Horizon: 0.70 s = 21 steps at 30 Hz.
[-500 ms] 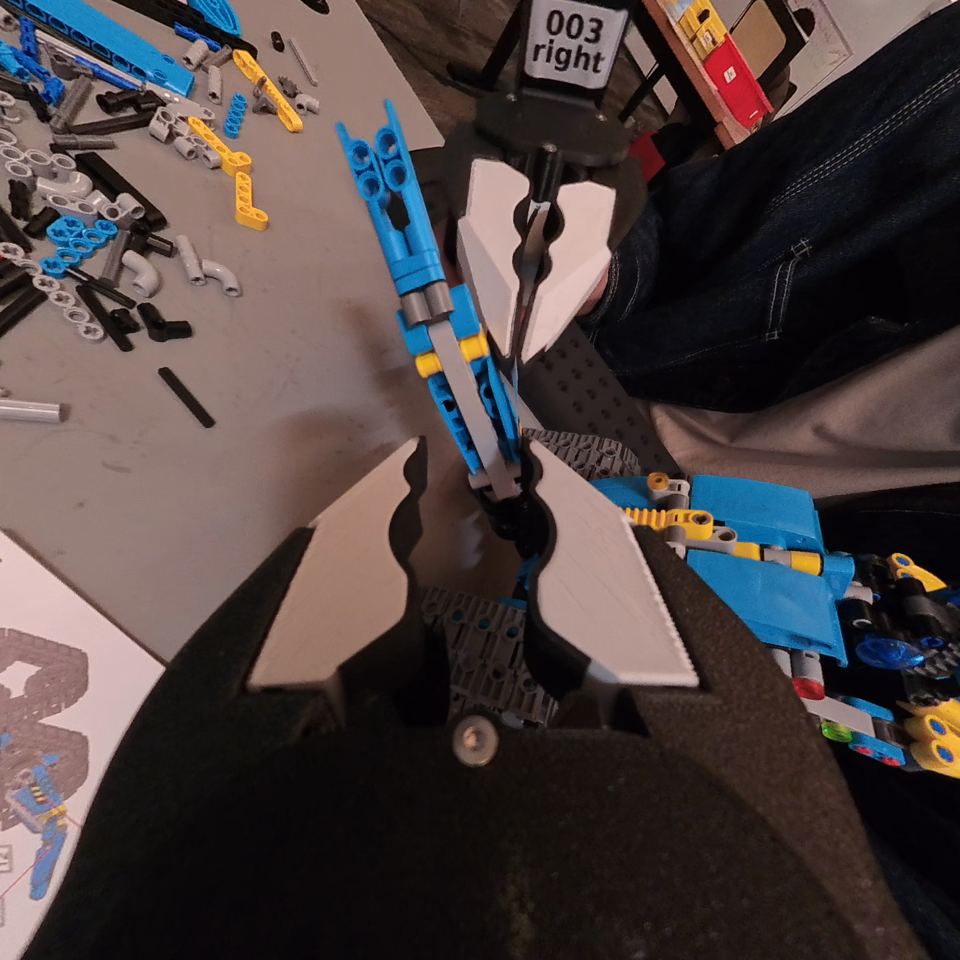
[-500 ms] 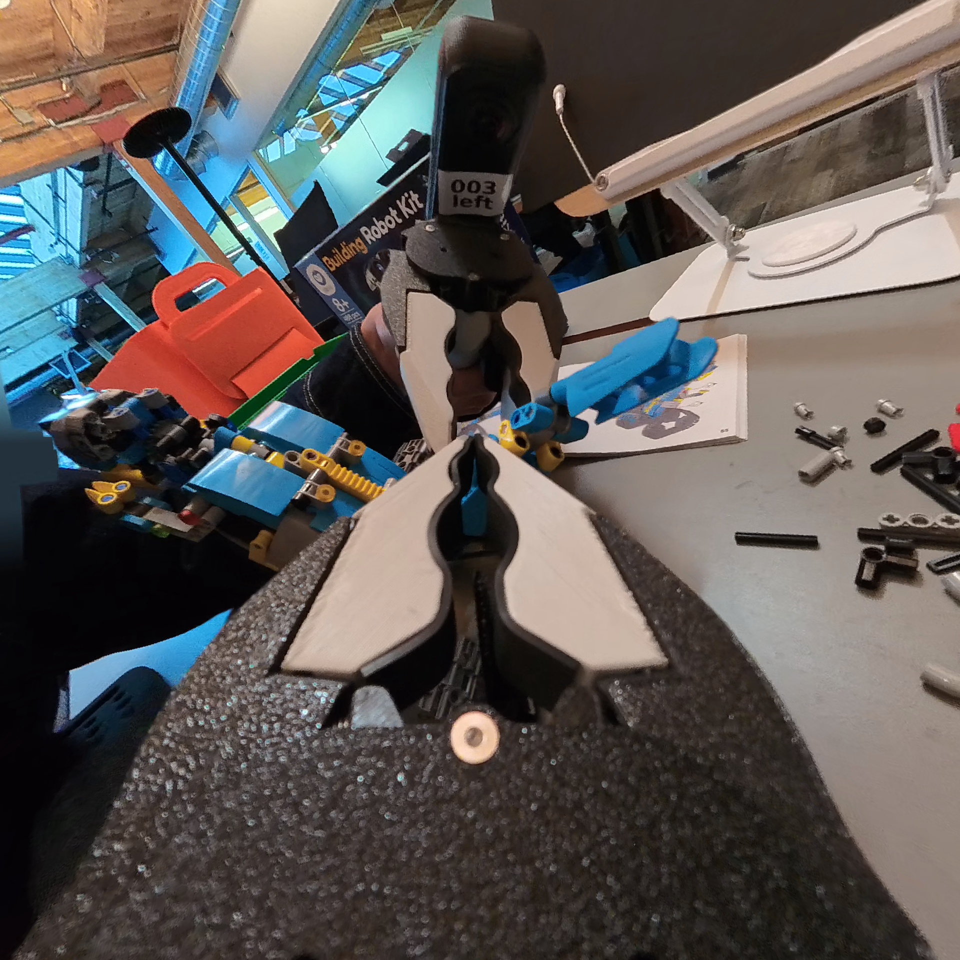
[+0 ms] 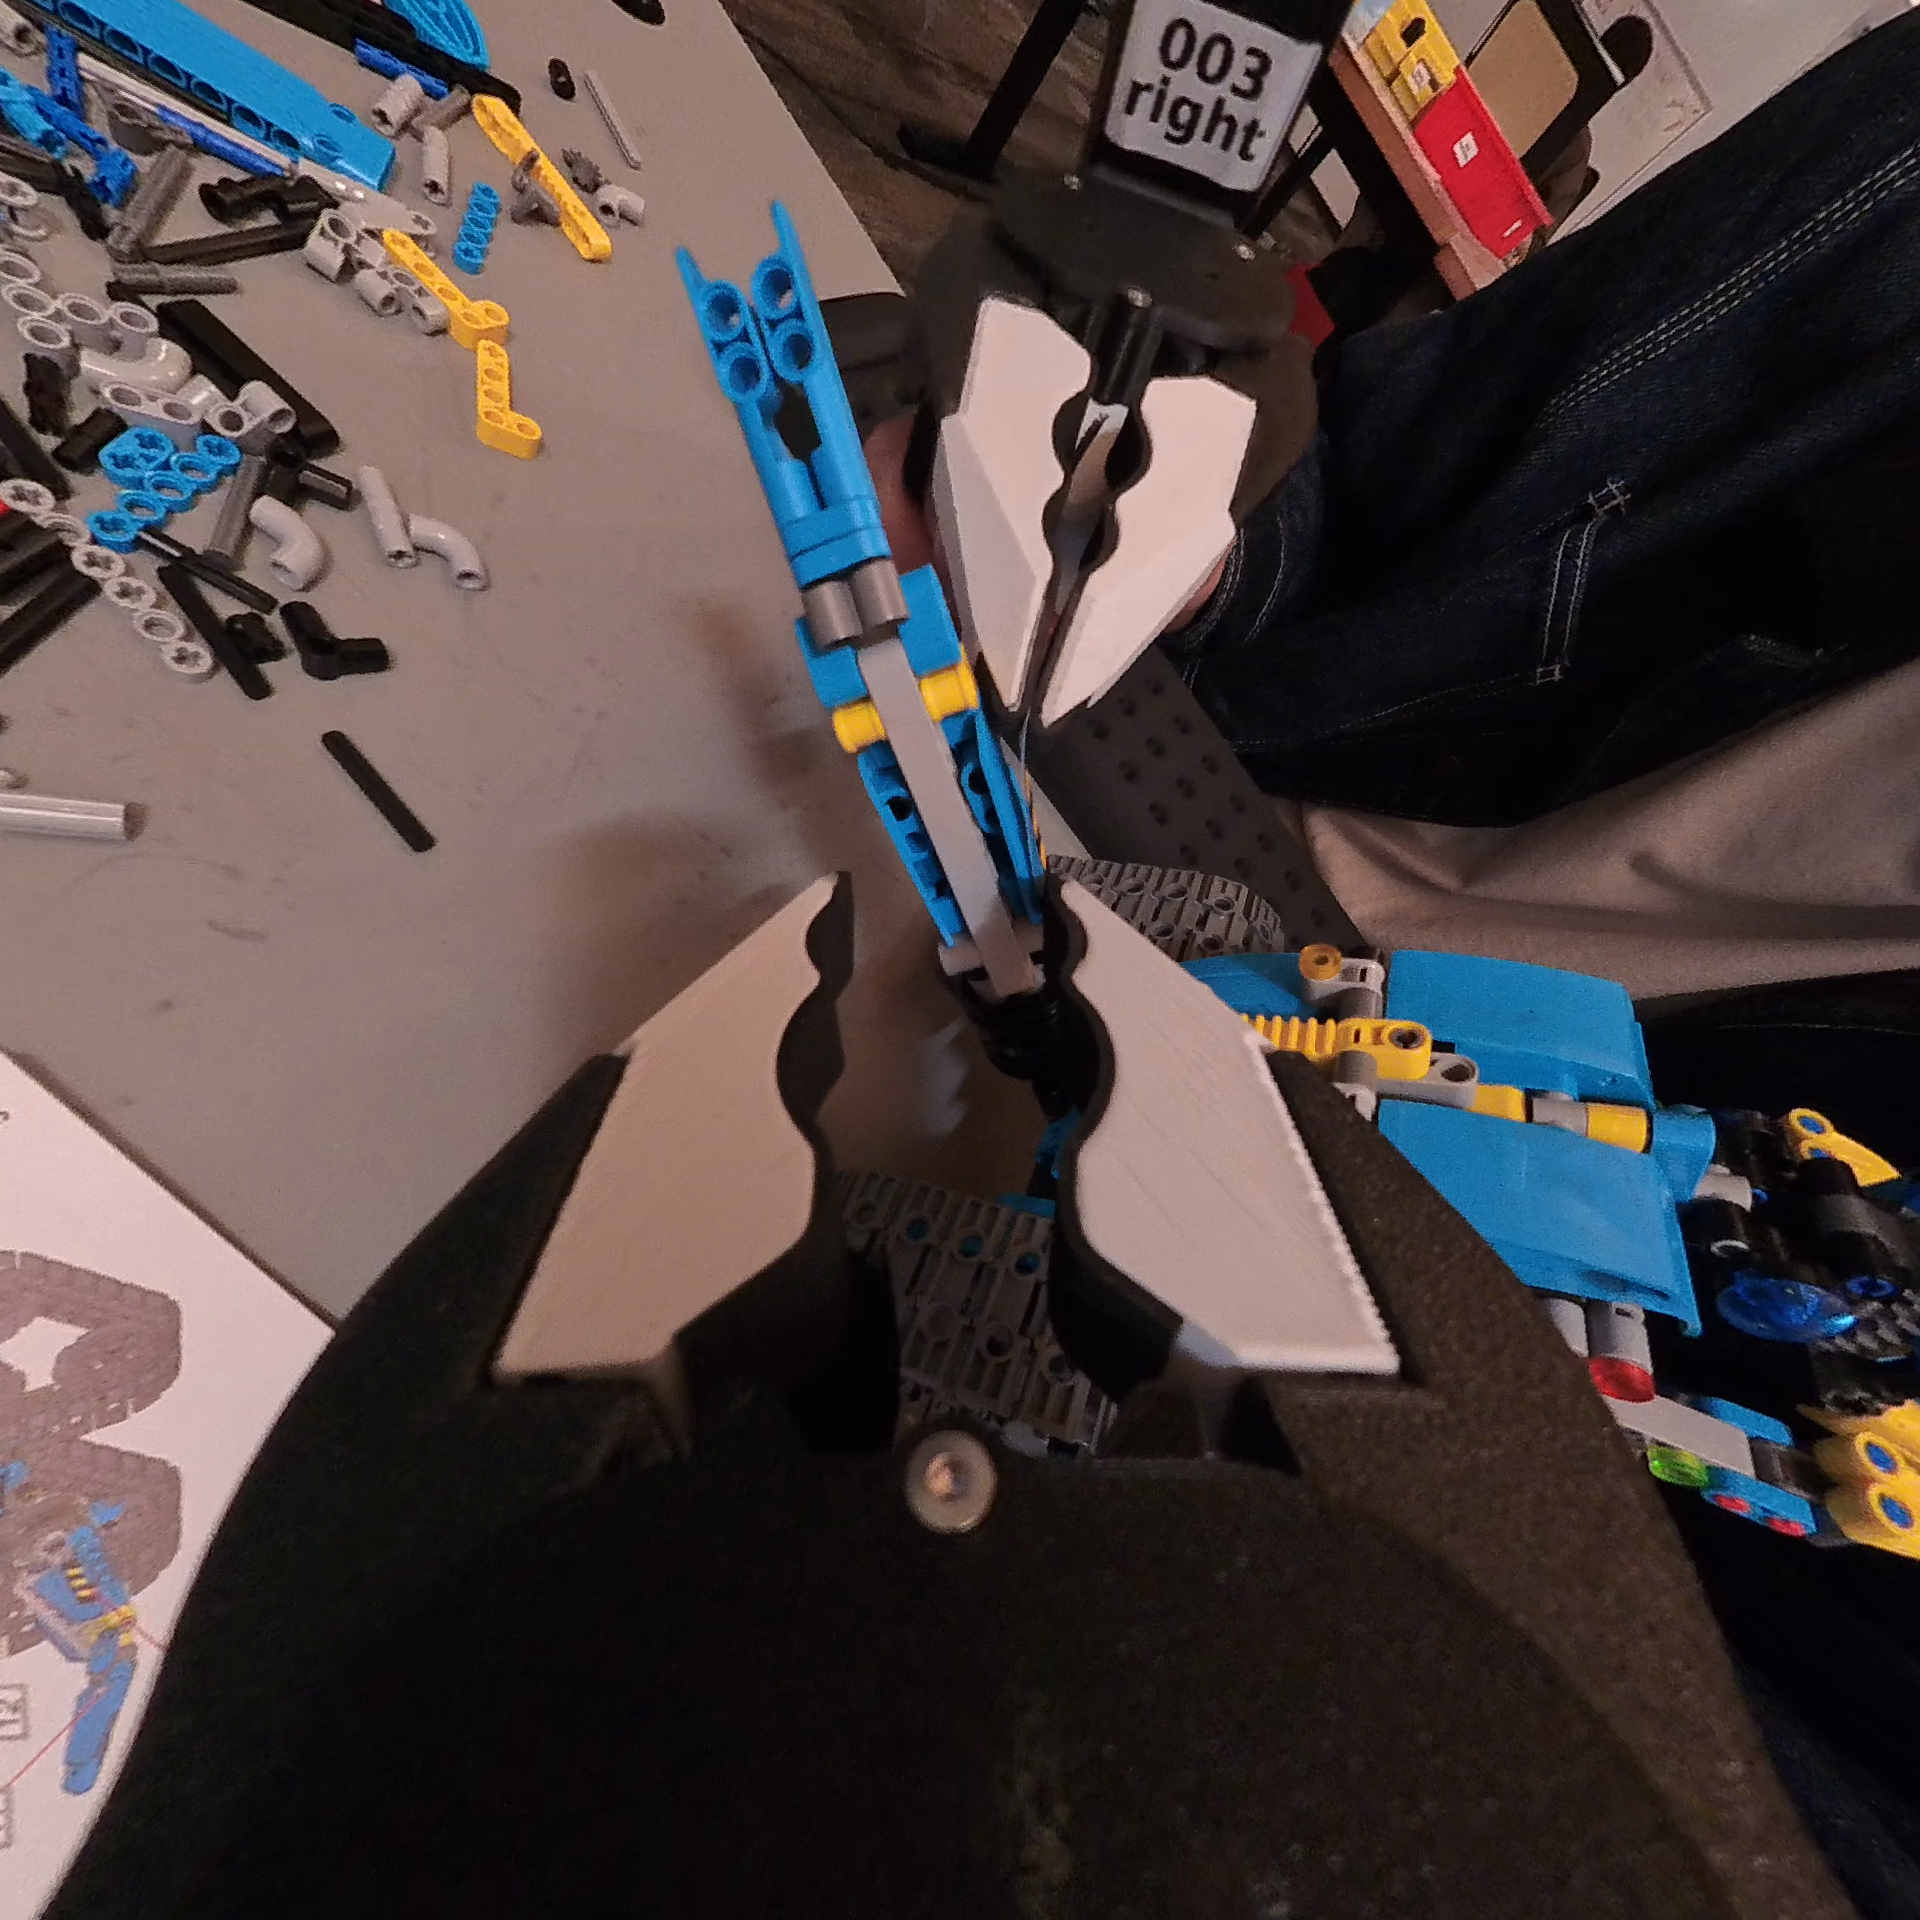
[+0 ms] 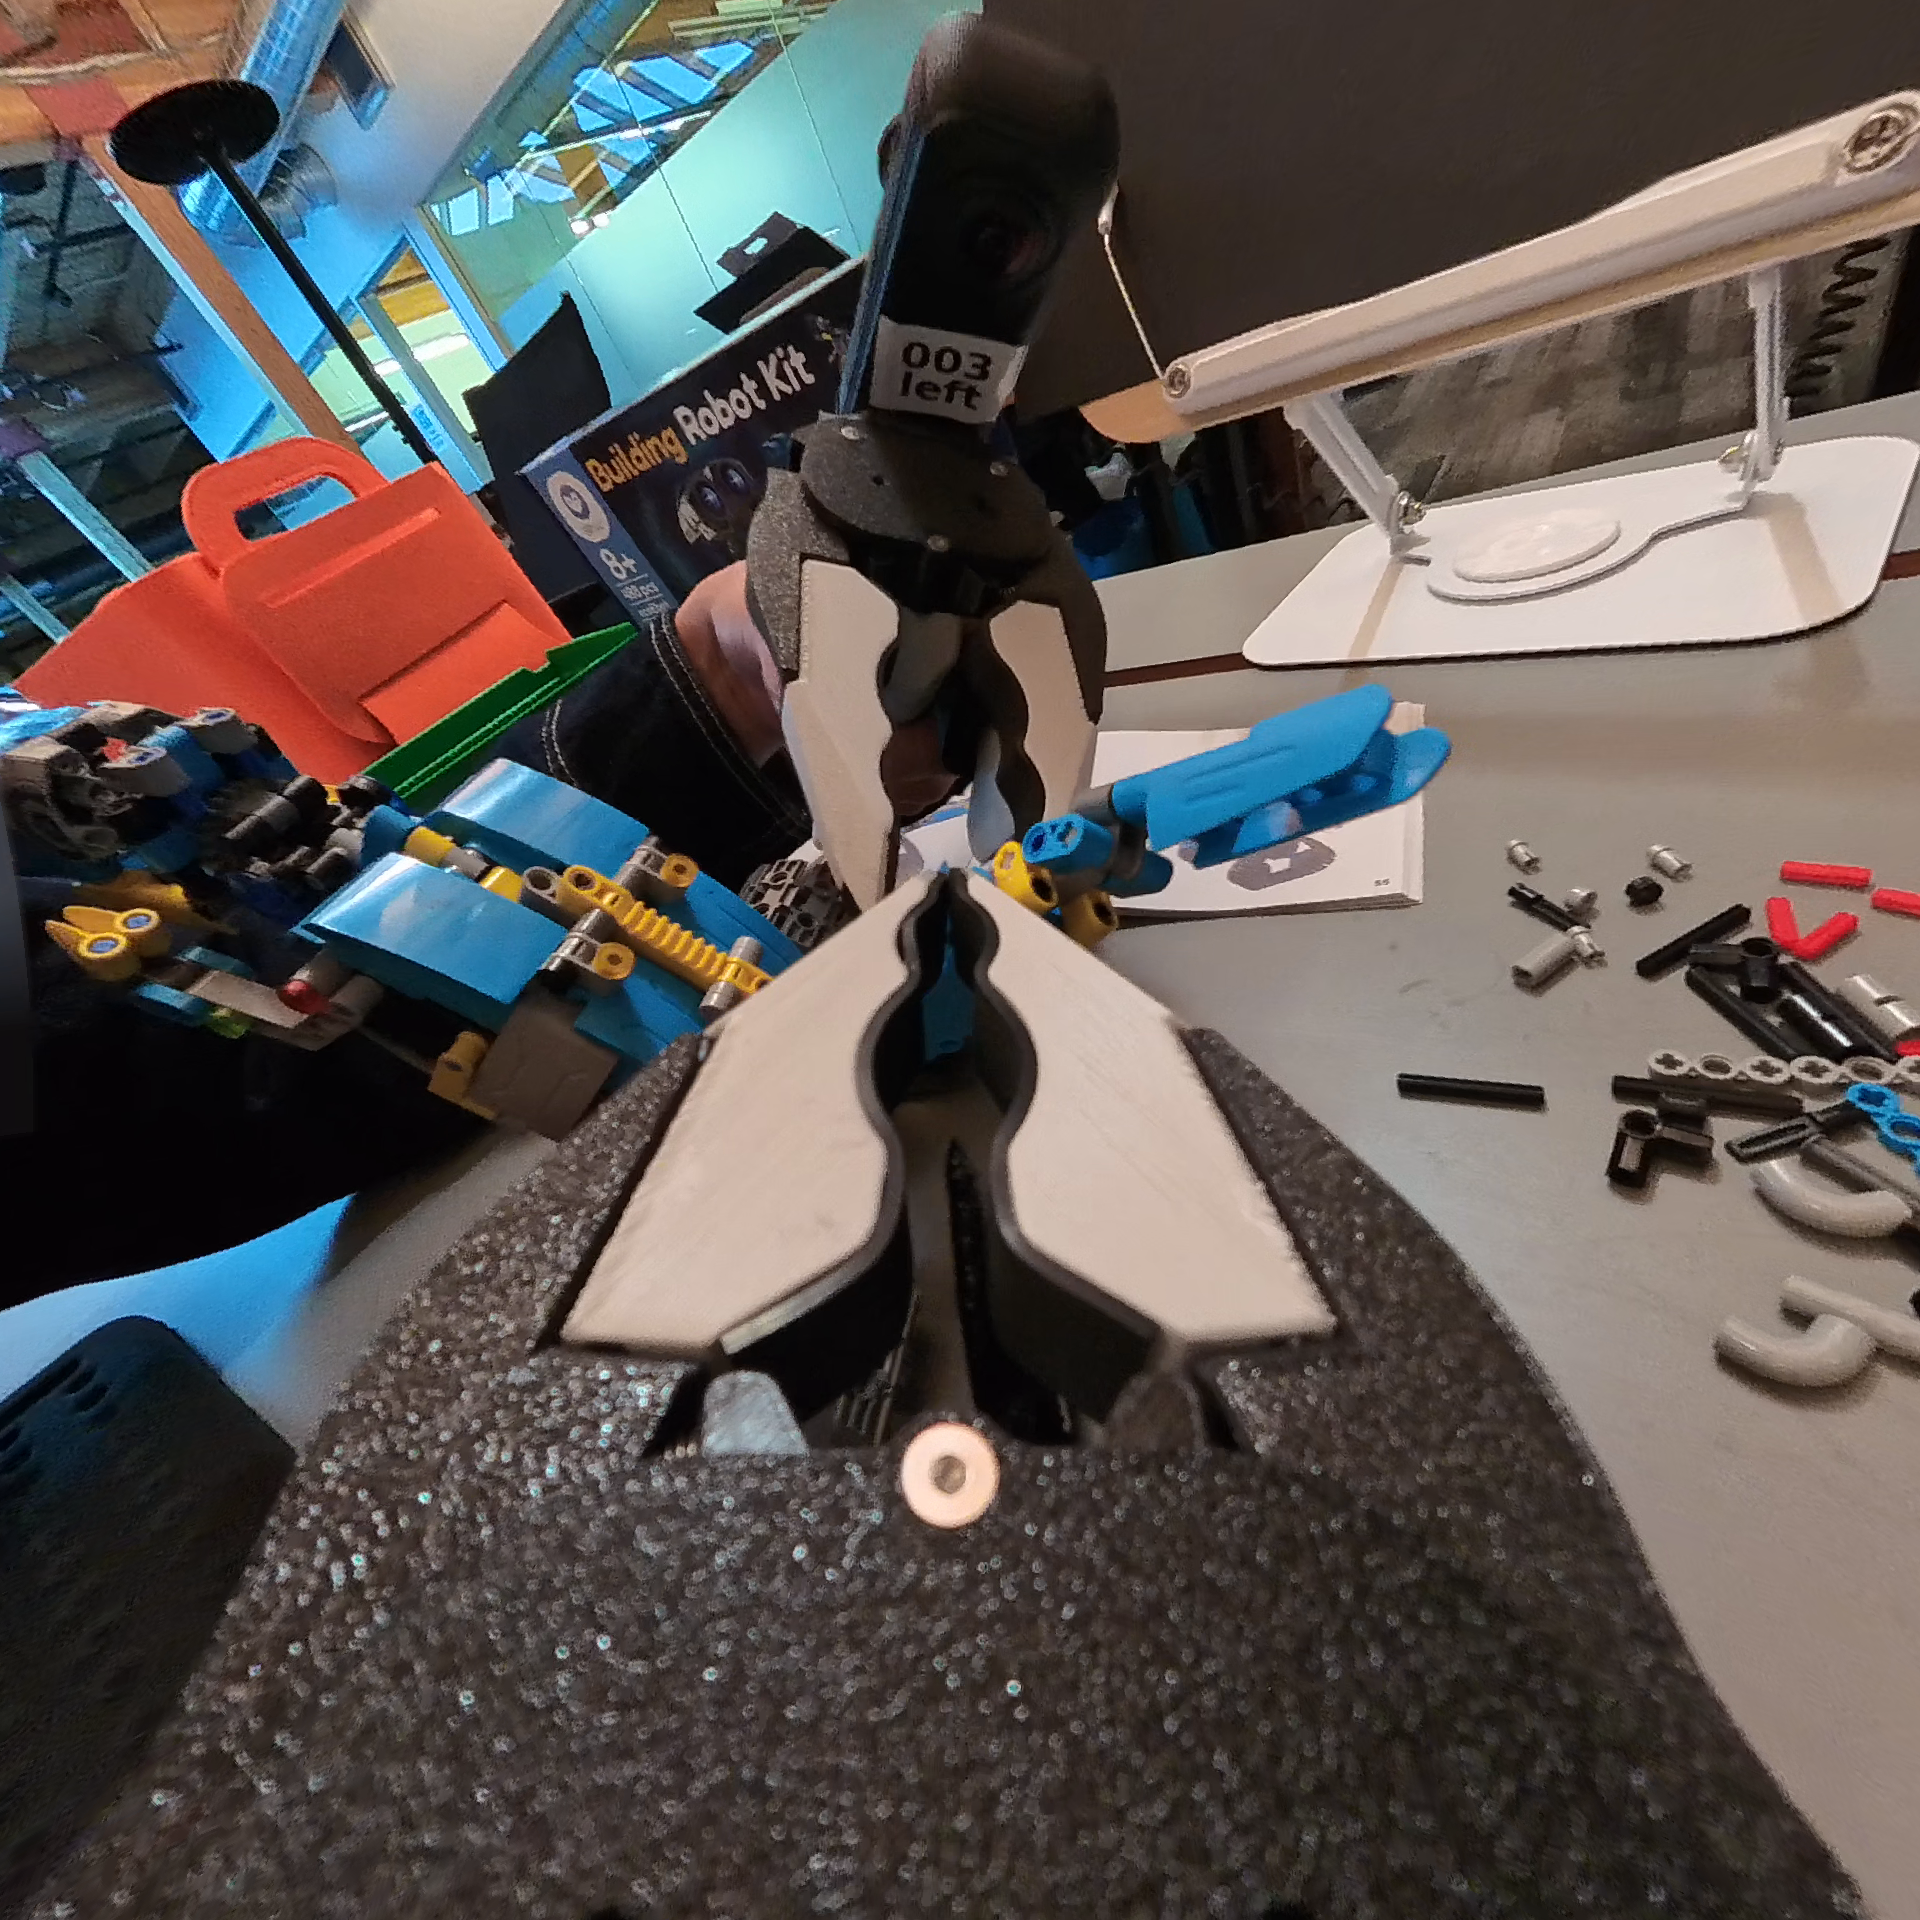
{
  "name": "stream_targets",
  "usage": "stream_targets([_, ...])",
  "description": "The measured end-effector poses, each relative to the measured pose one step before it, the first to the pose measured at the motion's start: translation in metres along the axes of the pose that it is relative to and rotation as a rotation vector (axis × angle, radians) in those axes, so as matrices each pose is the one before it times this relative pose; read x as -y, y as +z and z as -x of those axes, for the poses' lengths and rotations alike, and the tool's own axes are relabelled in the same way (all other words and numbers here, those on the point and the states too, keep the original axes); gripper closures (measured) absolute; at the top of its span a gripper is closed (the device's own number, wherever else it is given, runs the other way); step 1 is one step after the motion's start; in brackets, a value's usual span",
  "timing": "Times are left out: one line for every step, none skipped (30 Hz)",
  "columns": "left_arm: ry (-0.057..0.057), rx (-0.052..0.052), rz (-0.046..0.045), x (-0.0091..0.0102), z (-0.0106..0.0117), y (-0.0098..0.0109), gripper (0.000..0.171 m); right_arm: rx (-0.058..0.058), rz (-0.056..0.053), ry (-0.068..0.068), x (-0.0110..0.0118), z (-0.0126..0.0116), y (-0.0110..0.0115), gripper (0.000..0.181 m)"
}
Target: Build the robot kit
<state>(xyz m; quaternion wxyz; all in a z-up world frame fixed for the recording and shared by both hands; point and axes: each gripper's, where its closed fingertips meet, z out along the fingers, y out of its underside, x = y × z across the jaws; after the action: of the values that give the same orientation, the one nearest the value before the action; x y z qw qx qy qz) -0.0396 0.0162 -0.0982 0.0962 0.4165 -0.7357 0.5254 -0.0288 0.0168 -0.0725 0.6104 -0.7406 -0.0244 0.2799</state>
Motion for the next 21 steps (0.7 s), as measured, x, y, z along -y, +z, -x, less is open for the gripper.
stream_targets([0.0004,0.0001,0.00056,0.00001,-0.00024,0.00002,0.135,-0.0018,-0.0001,-0.0049,0.00004,0.00014,-0.00002,0.181])
stream_targets([0.0006,-0.0001,0.00005,-0.00001,-0.00009,-0.00008,0.136,-0.0003,-0.0003,-0.0041,0.00019,0.00031,-0.0002,0.181])
stream_targets([0.0007,0.0006,-0.00006,0.00002,-0.00004,0.00002,0.136,-0.0022,0.0011,-0.0077,0.00016,0.0002,-0.00028,0.181])
stream_targets([-0.0003,0.0007,0.00048,0.0,0.00014,0.0,0.136,-0.0065,0.0019,-0.01,-0.00019,-0.00038,0.00003,0.181])
stream_targets([-0.0012,-0.0009,-0.00014,0.00009,-0.00003,0.00011,0.136,-0.0048,0.0005,-0.0085,-0.00002,0.0,0.00003,0.181])
stream_targets([-0.0004,-0.0012,-0.00048,-0.00008,-0.00003,0.00003,0.136,-0.0034,0.0001,-0.0081,0.00016,0.0002,-0.00009,0.181])
stream_targets([-0.0007,-0.0003,-0.0002,0.00002,0.00008,0.0,0.136,-0.0065,0.0014,-0.0103,-0.00009,-0.00012,-0.00006,0.181])
stream_targets([-0.0016,-0.001,-0.00025,-0.00004,-0.00002,0.00005,0.136,-0.008,0.0018,-0.0135,0.00014,-0.00012,-0.00011,0.18])
stream_targets([-0.001,-0.001,-0.00023,0.00003,-0.00009,0.00009,0.136,-0.0105,0.0028,-0.0195,0.00009,-0.00009,-0.00021,0.181])
stream_targets([0.0002,0.0003,0.00011,-0.00002,0.00005,-0.00001,0.135,-0.0138,0.0026,-0.024,-0.0001,-0.00025,-0.00004,0.181])
stream_targets([0.0001,0.0004,-0.00001,-0.00008,0.00005,-0.00011,0.135,-0.0137,0.0022,-0.0231,-0.00015,-0.00007,0.00036,0.18])
stream_targets([-0.0002,-0.0007,-0.00044,0.00005,-0.00006,-0.00005,0.135,-0.0134,0.0019,-0.0231,0.00023,-0.00007,-0.00018,0.18])
stream_targets([0.0005,0.0003,0.00018,-0.00003,-0.00005,-0.00008,0.135,-0.0145,0.0035,-0.0267,0.0001,0.00002,-0.00026,0.18])
stream_targets([0.0007,0.0011,0.00033,-0.00011,0.00009,0.00003,0.135,-0.0166,0.0033,-0.0288,-0.00033,-0.00023,0.00032,0.179])
stream_targets([-0.0007,0.0005,0.00003,0.00006,0.00014,-0.00006,0.135,-0.0182,0.0038,-0.0277,-0.00017,-0.00046,0.00016,0.179])
stream_targets([-0.0008,-0.001,0.00004,-0.00002,-0.00014,-0.00009,0.135,-0.0156,0.0032,-0.0272,0.00008,0.00003,-0.00006,0.179])
stream_targets([0.0005,0.0001,-0.0001,-0.00006,-0.00001,-0.00002,0.135,-0.0141,0.0008,-0.0263,0.00014,0.00014,0.00008,0.179])
stream_targets([-0.0001,-0.0002,-0.00028,0.00004,-0.00003,0.00002,0.135,-0.0146,0.0014,-0.0237,0.00011,-0.00022,0.00016,0.178])
stream_targets([-0.0009,-0.0013,-0.00005,-0.00006,-0.00018,0.00005,0.136,-0.0127,0.0021,-0.0228,0.00026,-0.00002,-0.00022,0.178])
stream_targets([-0.0008,-0.0003,0.00042,-0.00006,0.00002,0.00004,0.136,-0.014,0.0011,-0.0235,0.00012,-0.00023,0.00009,0.177])
stream_targets([-0.0007,0.0006,0.00067,-0.00016,0.00021,0.00007,0.135,-0.0217,-0.0027,-0.0225,0.00057,-0.00154,-0.00009,0.176])
